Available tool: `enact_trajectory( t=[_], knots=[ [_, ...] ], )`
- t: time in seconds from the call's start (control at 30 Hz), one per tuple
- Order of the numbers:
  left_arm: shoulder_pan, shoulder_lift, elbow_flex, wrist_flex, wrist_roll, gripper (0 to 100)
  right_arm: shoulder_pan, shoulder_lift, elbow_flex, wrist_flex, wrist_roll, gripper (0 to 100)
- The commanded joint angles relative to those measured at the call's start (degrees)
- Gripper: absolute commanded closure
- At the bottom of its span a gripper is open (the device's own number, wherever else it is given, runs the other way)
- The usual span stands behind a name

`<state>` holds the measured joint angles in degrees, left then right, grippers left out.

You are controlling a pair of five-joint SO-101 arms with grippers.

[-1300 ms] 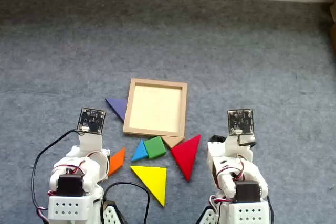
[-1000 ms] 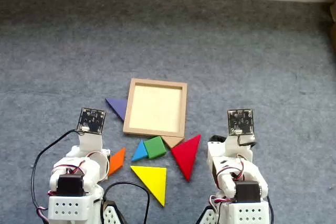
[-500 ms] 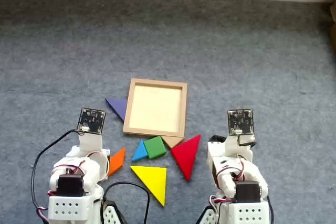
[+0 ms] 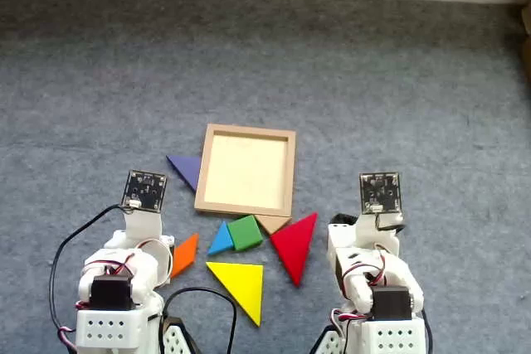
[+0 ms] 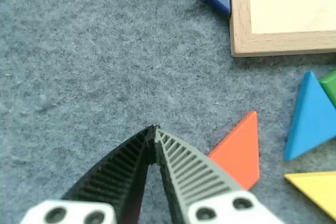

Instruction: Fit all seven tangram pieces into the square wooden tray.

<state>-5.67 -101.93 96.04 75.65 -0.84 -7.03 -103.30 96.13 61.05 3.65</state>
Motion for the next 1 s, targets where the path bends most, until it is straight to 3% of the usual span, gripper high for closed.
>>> enact_trajectory(
  t=[0.0, 0.63, 0.97],
  knots=[
    [-0.6, -2.3, 1.1, 0.4, -0.3, 99, -0.7, 0.3, 6.6, -1.2, -0.1, 99.2],
    [-0.6, -2.3, 1.1, 0.4, -0.3, 99, -0.2, 0.1, 6.4, -1.3, -0.1, 99.2],
    [-0.6, -2.3, 1.1, 0.4, -0.3, 99, -1.0, 0.8, -13.6, 1.1, -0.4, 99.4]
  ],
)
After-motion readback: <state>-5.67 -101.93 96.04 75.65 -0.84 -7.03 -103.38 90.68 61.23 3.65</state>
